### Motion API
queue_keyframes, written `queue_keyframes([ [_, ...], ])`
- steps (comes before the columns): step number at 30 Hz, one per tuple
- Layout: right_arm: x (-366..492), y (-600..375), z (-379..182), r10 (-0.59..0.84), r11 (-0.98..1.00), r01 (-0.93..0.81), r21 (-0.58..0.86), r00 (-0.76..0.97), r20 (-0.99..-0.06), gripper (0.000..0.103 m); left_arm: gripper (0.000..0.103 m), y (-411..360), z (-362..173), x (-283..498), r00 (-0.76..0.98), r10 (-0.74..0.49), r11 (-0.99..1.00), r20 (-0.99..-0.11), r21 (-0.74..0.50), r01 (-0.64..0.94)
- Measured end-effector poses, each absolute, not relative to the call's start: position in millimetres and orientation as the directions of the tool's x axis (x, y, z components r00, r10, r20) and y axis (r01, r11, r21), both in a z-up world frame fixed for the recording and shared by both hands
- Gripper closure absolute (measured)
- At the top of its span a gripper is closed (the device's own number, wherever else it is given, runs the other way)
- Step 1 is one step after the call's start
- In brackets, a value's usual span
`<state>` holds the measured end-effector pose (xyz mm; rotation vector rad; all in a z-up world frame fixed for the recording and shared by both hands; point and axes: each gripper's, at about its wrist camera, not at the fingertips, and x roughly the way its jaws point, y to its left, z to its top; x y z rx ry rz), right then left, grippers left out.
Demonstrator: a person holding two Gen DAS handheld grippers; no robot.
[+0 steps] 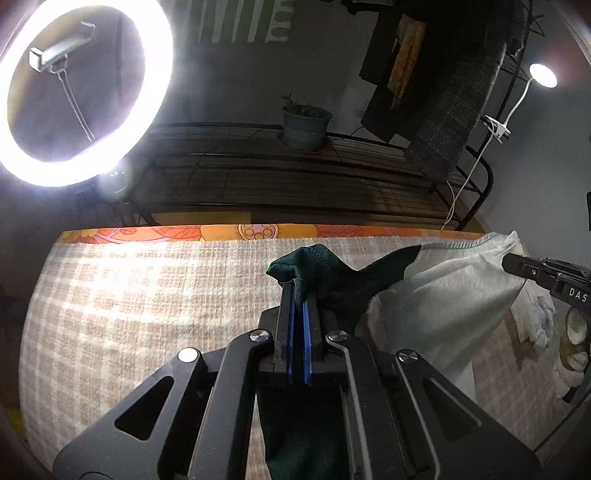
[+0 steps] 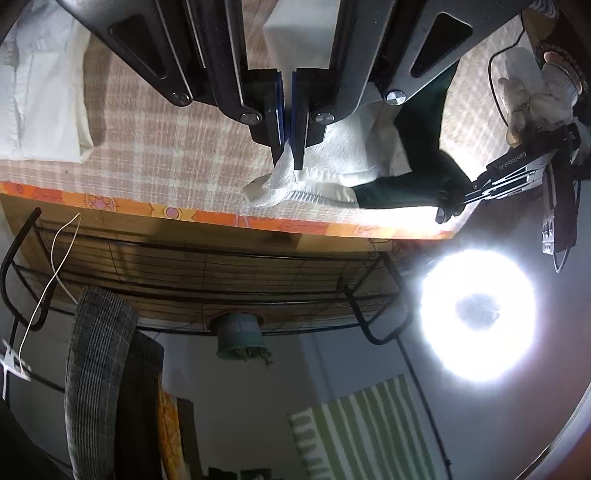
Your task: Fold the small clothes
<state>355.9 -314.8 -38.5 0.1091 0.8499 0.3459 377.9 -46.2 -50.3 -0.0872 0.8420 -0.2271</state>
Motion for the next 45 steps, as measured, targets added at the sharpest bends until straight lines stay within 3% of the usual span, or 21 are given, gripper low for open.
queue_keyframes([
  [15, 233, -289, -14, 0.335, 0.931, -0.330, 0.153, 0.613, -0.716, 0.103, 0.102, -35, -28, 252, 0.645, -0.247, 0.969, -0.724, -0.165, 0.186],
  [22, 169, -280, -37, 0.324, 0.931, -0.339, 0.137, 0.592, -0.738, 0.103, 0.102, -33, -54, 186, 0.608, -0.258, 0.965, -0.750, -0.170, 0.200],
  [31, 114, -280, -80, 0.283, 0.941, -0.322, 0.102, 0.585, -0.760, 0.103, 0.102, -37, -94, 132, 0.567, -0.210, 0.968, -0.797, -0.088, 0.235],
  [39, 76, -279, -87, 0.241, 0.933, -0.360, 0.009, 0.607, -0.758, 0.094, 0.102, -30, -101, 100, 0.557, -0.177, 0.953, -0.812, 0.000, 0.302],
  [45, 47, -282, -82, 0.253, 0.908, -0.418, -0.026, 0.596, -0.762, 0.079, 0.099, -11, -92, 80, 0.535, -0.223, 0.953, -0.815, -0.067, 0.295],
])
